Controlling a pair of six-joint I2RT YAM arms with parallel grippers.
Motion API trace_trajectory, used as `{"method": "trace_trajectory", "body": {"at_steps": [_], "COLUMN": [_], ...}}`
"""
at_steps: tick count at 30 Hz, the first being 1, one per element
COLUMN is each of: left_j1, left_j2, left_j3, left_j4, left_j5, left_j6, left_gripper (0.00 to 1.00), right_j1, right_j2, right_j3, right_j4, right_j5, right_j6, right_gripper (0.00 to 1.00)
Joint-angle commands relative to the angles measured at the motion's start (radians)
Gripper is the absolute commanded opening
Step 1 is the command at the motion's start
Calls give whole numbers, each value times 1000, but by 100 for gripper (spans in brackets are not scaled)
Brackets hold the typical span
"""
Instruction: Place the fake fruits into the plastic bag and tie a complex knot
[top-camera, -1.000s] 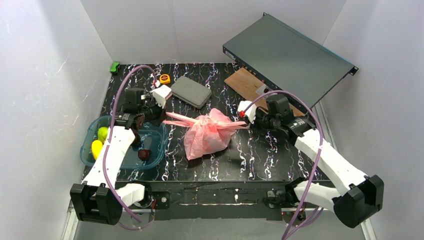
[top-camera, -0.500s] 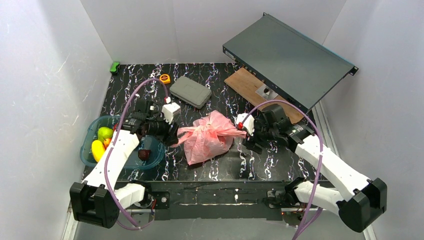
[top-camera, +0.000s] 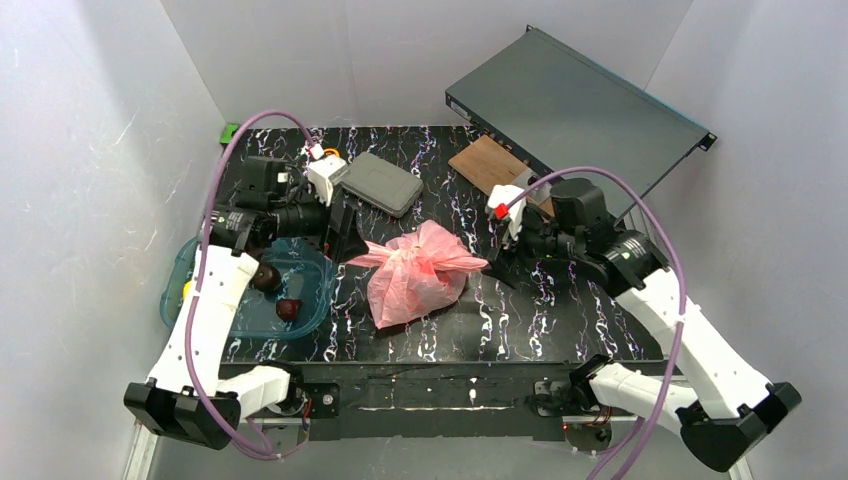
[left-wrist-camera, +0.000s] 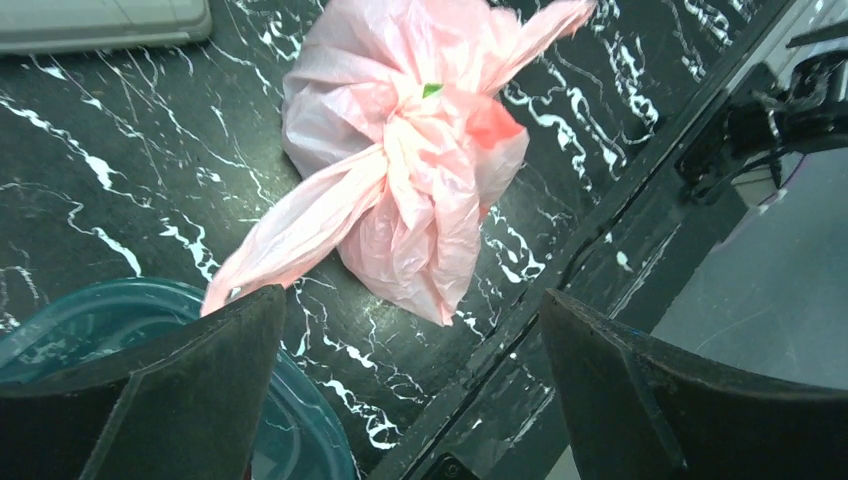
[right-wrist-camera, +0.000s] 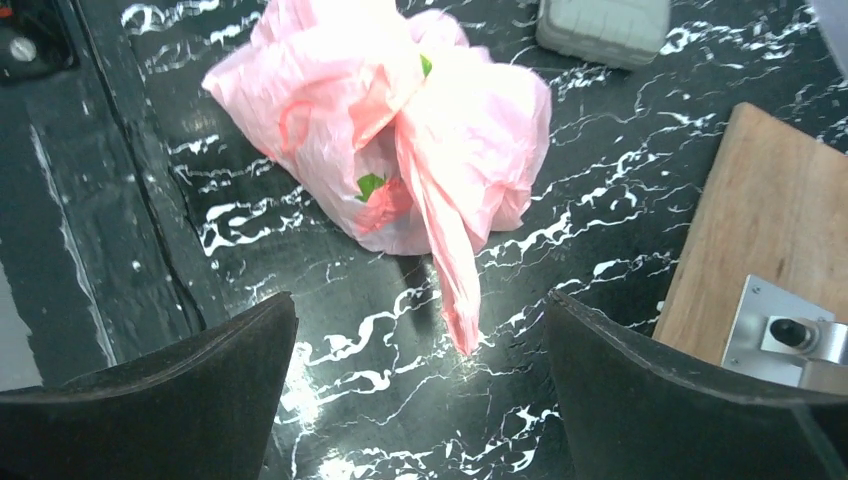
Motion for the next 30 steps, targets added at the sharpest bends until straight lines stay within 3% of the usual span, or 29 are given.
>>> {"method": "trace_trajectory", "body": {"at_steps": [1,10,19,30], "left_j1": [-4,98,98,98], "left_j2": [5,36,62,49], "left_j3": [136,224,57,-24], "left_j4": [-126,-197,-173,-104], "left_j5": [-23,-133,-291,-268], "left_j6": [-60,-130,-91,-119], "left_gripper": [98,98,98,98], "right_j1": [-4,-196,-452,-550], "right_j2": [-92,-330,-551,-647], "right_j3": [62,-58,-230,-356], "right_j4": [28,74,47,34], "right_j5": [27,74,4,-20], "right_j6": [136,294,412,414], "right_gripper": [99,98,98,98]}}
